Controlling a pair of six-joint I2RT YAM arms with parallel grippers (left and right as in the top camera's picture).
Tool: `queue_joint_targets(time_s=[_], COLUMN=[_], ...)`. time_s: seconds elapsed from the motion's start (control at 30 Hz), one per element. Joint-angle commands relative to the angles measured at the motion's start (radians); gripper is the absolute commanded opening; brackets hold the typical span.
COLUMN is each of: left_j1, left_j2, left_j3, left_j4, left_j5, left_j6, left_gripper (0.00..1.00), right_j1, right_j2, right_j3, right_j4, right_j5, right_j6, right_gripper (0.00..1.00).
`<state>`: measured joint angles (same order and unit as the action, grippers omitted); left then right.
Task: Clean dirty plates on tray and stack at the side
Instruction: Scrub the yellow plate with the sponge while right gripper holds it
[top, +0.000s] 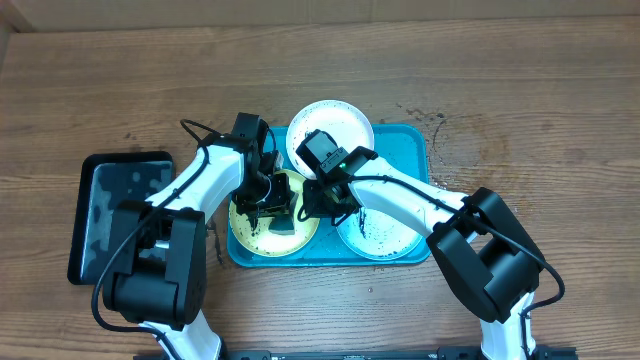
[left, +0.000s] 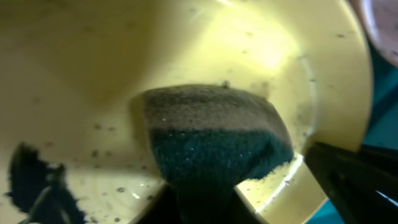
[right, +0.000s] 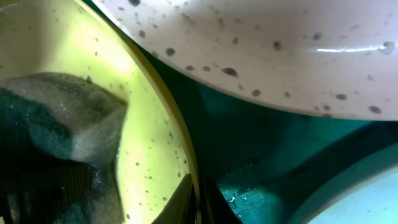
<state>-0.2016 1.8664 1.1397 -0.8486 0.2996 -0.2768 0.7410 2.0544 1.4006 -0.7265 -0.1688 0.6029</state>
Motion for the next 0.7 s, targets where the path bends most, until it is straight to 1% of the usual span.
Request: queue_joint_targets(time_s=[0.0,0.07,0.13,0.23,0.27,0.37,0.47,0.53,0.6,0.67], left_j1=[-0.002,-0.002,-0.002,-0.002,-0.002,-0.002,-0.002,-0.002,-0.002,-0.002], left_j2=[0.011,0.011,0.011,0.011,0.011,0.011,0.011,0.008,0.006,0.003], left_j3=[0.015,0.015,0.015,0.015,0.015,0.016,0.029,0.060,0.113,0.170], left_j4=[-0.011,-0.020,-0.039,-0.057,-0.065,-0.066,-0.069,-0.095,-0.136,-0.174], left_j5=[-0.163,-0.256,-0.383,-0.518,-0.586,-0.676,-0.688,-0.669,-0.594,-0.438], left_j6=[-0.035,-0.055,-0.084,-0.110,-0.138,-0.177,-0.177,-0.177,-0.176,-0.151], left_gripper=[0.04,0.04,0.04,0.04,0.04,0.04,0.04,0.04,0.04,0.04], right_j1=[-0.002,-0.002,-0.002,-0.002,-0.002,-0.002,-0.002,-0.002,-0.002,-0.002], right_j2=[0.011,0.011,0.011,0.011,0.011,0.011,0.011,0.011,0.011,0.011], right_j3=[0.000,0.000,0.000,0.000,0.000,0.000,0.000,0.000,0.000,0.000], right_j4=[0.006,0.006,0.005,0.005,0.006,0.006,0.006,0.007,0.008,0.007], right_j5=[-0.008,-0.008,-0.008,-0.008,-0.008,-0.008,-0.008,-0.008,-0.008,-0.008], right_j6=[-0.008,-0.009,-0.009,-0.009,-0.009,-0.009,-0.009,-0.009,-0.009,-0.009], right_gripper=[0.06,0.06,0.06,0.06,0.06,0.06,0.06,0.06,0.06,0.06])
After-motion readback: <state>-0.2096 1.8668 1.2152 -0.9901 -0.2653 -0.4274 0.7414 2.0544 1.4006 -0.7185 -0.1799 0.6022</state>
